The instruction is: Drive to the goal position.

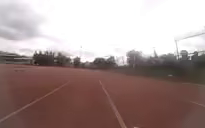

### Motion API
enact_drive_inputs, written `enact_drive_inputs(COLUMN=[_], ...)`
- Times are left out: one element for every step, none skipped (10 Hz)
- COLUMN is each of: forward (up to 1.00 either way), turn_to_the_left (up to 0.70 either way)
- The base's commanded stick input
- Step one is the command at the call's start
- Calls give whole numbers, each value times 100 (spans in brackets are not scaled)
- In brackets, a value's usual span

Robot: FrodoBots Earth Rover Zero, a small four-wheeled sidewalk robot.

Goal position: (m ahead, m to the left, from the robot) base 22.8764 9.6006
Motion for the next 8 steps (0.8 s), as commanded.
enact_drive_inputs(forward=[70,70,70,70,70,70,70,70], turn_to_the_left=[0,0,0,0,0,0,0,0])
